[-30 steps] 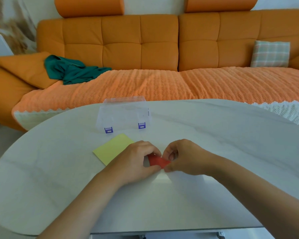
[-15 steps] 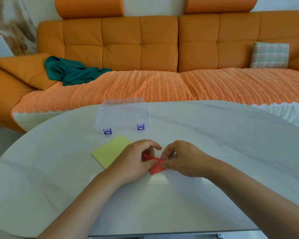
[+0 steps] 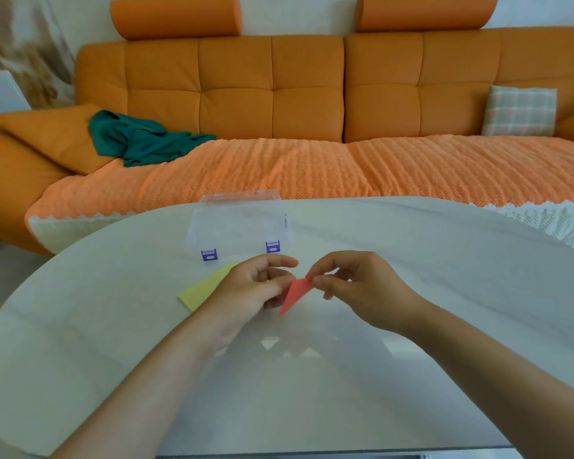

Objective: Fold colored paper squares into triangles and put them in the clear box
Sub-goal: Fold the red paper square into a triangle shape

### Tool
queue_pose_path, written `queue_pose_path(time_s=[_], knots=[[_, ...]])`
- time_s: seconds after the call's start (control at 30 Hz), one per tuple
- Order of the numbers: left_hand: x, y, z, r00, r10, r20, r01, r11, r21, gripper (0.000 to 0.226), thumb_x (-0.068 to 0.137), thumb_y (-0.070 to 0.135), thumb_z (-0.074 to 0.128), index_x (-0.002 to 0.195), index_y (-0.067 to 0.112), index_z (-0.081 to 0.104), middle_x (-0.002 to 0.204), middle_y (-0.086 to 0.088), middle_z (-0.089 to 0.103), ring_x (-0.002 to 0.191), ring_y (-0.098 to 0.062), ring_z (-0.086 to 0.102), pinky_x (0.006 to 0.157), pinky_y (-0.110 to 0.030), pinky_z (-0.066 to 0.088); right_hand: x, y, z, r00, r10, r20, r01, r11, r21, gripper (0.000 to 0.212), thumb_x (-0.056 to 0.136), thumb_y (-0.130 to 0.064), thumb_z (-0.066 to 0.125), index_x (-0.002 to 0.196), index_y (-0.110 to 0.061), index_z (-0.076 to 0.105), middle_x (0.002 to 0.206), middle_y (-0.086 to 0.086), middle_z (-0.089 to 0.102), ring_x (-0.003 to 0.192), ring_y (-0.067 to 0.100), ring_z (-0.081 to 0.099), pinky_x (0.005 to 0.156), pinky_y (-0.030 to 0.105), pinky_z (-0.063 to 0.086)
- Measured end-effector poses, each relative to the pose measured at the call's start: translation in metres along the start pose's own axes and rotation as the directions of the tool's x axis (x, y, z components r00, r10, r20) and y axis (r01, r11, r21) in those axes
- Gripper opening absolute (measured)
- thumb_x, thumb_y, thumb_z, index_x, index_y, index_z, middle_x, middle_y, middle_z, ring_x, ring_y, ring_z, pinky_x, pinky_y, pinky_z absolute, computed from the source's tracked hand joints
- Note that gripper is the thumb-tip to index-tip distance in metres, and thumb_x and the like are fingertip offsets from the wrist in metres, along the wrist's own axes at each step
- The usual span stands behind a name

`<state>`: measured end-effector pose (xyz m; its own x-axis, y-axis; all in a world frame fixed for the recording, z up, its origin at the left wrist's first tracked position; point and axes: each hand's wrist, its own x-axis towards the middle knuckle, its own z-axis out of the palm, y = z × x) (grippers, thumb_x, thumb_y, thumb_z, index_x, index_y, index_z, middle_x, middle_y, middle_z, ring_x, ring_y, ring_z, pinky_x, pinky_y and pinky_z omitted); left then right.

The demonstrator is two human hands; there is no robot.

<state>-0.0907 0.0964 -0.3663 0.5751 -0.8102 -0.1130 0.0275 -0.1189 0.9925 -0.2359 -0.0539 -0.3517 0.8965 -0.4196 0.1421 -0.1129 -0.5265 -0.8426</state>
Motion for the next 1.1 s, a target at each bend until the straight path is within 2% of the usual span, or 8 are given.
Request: queue_pose_path(time_s=[0.13,0.23,0.37,0.53,0.63,0.8,1.0,1.1], knots=[[-0.004,0.007,0.003,0.996,0.086,0.016,-0.087,0.989,0.12,0.028,0.09,0.049,0.057,0.1,0.032,0.078,0.102,0.005,0.076,0.104,-0.011,0.068,0.096,-0.032,0.048,0.003,-0.002,-0.004,0.995,0.097,-0.023,-0.095,0.992,0.077,0.014,0.091,-0.026,0.069,0.082,-0.033,0.077,0.07,-0.013,0.071,0.063,0.001,0.062,0.054,0.011,0.045],[-0.006,0.009,0.004,0.978,0.202,-0.054,-0.192,0.97,0.15,0.011,0.088,0.034,0.071,0.089,0.028,0.079,0.09,0.004,0.078,0.087,-0.012,0.074,0.086,-0.029,0.057,0.004,-0.004,-0.006,0.992,0.125,0.03,-0.128,0.989,0.081,0.015,0.089,-0.023,0.068,0.08,-0.028,0.078,0.073,-0.01,0.072,0.06,0.003,0.059,0.057,0.012,0.047],[-0.007,0.004,0.004,0.981,0.177,-0.073,-0.151,0.949,0.278,0.009,0.087,0.024,0.073,0.08,0.029,0.078,0.079,0.004,0.077,0.072,-0.014,0.074,0.08,-0.033,0.06,0.003,-0.005,-0.005,0.99,0.131,0.047,-0.133,0.99,0.051,0.016,0.088,-0.018,0.066,0.078,-0.025,0.077,0.076,-0.007,0.074,0.063,0.003,0.059,0.06,0.015,0.047],[-0.007,0.002,0.007,0.982,0.184,-0.052,-0.156,0.927,0.34,0.01,0.086,0.024,0.073,0.078,0.028,0.078,0.074,0.003,0.076,0.069,-0.012,0.073,0.077,-0.031,0.058,0.002,-0.006,0.005,0.997,0.08,0.01,-0.08,0.997,0.003,0.014,0.088,-0.023,0.066,0.08,-0.027,0.076,0.079,-0.012,0.075,0.075,0.005,0.069,0.068,0.016,0.055],[-0.007,-0.001,0.01,0.977,0.205,-0.061,-0.17,0.917,0.361,0.012,0.085,0.021,0.073,0.075,0.026,0.077,0.072,0.005,0.076,0.069,-0.011,0.073,0.073,-0.026,0.059,0.002,-0.006,0.009,0.998,0.061,-0.026,-0.062,0.998,-0.03,0.014,0.086,-0.025,0.066,0.076,-0.025,0.076,0.076,-0.011,0.074,0.073,0.009,0.07,0.07,0.025,0.059],[-0.006,-0.005,0.014,0.961,0.269,-0.063,-0.219,0.881,0.42,0.015,0.081,0.019,0.073,0.072,0.032,0.074,0.07,0.01,0.073,0.063,-0.003,0.065,0.061,-0.014,0.05,0.004,-0.003,0.008,0.999,0.041,-0.015,-0.043,0.99,-0.136,0.008,0.076,-0.03,0.067,0.071,-0.029,0.073,0.071,-0.014,0.072,0.068,0.01,0.067,0.067,0.031,0.059],[-0.002,0.0,-0.001,0.954,0.283,-0.1,-0.21,0.868,0.449,0.015,0.081,0.019,0.072,0.072,0.031,0.073,0.07,0.011,0.072,0.063,-0.001,0.063,0.062,-0.014,0.05,0.009,0.008,-0.007,0.995,0.081,-0.05,-0.088,0.982,-0.167,0.014,0.077,-0.024,0.068,0.066,-0.03,0.072,0.065,-0.014,0.07,0.057,0.001,0.062,0.054,0.017,0.052],[-0.001,0.001,-0.01,0.95,0.279,-0.14,-0.197,0.884,0.424,0.014,0.083,0.018,0.072,0.073,0.028,0.074,0.07,0.008,0.072,0.064,-0.005,0.064,0.065,-0.023,0.053,0.01,0.014,-0.014,0.989,0.109,-0.101,-0.128,0.971,-0.2,0.015,0.079,-0.023,0.069,0.065,-0.029,0.07,0.064,-0.016,0.069,0.055,0.0,0.061,0.049,0.013,0.046]])
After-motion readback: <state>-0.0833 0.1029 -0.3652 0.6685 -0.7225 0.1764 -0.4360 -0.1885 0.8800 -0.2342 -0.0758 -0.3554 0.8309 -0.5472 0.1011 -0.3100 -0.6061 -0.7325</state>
